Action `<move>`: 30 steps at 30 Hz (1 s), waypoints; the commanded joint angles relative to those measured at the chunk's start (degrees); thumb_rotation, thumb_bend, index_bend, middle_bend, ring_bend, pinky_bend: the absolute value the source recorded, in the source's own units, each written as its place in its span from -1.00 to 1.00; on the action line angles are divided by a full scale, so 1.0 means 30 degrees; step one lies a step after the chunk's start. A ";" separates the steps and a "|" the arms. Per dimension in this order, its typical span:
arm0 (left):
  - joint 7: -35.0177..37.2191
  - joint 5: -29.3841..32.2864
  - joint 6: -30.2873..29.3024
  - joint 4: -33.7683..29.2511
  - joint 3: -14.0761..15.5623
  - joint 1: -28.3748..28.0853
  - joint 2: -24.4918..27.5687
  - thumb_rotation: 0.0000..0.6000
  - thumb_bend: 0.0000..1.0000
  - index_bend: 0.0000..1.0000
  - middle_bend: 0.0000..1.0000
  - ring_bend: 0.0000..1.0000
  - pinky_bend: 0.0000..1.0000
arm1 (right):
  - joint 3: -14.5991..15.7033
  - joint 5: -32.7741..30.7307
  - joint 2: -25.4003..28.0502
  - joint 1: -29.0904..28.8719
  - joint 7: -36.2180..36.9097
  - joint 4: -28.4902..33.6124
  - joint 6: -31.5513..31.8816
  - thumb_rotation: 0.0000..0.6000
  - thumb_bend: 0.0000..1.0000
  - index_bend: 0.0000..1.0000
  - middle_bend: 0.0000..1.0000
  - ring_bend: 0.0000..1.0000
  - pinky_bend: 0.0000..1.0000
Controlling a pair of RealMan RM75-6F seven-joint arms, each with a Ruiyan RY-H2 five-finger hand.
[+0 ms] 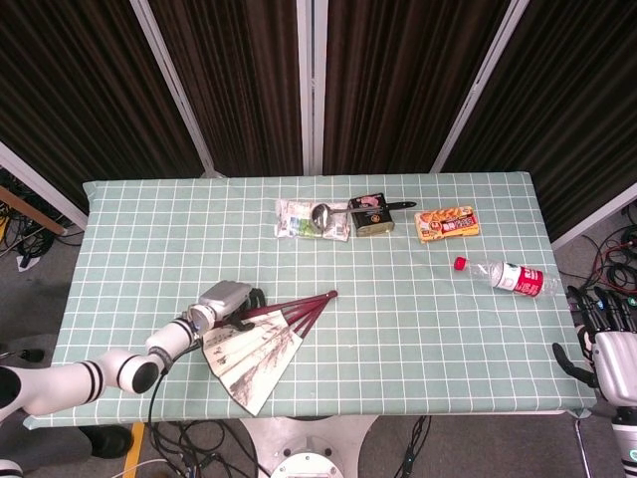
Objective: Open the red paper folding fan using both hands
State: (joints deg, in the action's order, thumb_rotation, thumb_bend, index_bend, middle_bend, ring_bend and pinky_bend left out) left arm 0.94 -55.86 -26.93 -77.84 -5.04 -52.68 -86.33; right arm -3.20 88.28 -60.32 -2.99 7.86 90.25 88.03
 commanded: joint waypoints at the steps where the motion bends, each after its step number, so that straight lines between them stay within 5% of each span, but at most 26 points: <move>1: 0.0039 -0.0059 0.0051 0.0047 0.0056 -0.0051 -0.0066 1.00 -0.33 -0.16 -0.04 0.01 0.30 | -0.0043 -0.0028 0.0002 0.0045 0.0021 -0.0006 0.0089 1.00 -0.52 -0.89 -0.67 -0.96 -1.00; 18: -0.0383 -0.0826 -0.0779 -0.0079 0.0582 0.0177 -0.0538 1.00 -0.33 -0.10 0.02 0.07 0.35 | -0.0090 -0.0160 -0.0045 0.0250 0.0354 -0.0221 0.0212 1.00 -0.51 -0.89 -0.67 -0.96 -1.00; 25: -0.0229 -0.1128 -0.2179 -0.0587 0.0223 0.0677 -0.0321 1.00 -0.30 0.23 0.33 0.40 0.68 | -0.0138 0.0028 -0.0009 0.0150 0.0611 -0.0230 0.0181 1.00 -0.51 -0.89 -0.65 -0.96 -1.00; 30: 0.0805 -0.1943 -0.3703 -0.2417 -0.0468 0.1550 0.1490 1.00 -0.28 0.26 0.44 0.49 0.75 | 0.0409 0.0936 0.0245 -0.0776 0.1730 0.0150 -0.1538 1.00 -0.51 -0.89 -0.61 -0.90 -0.91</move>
State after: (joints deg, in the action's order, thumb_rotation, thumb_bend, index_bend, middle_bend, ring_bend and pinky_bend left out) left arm 1.96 -60.41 -36.22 -82.89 -5.48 -49.28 -84.06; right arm -2.95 89.65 -60.05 -3.81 11.17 90.04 86.05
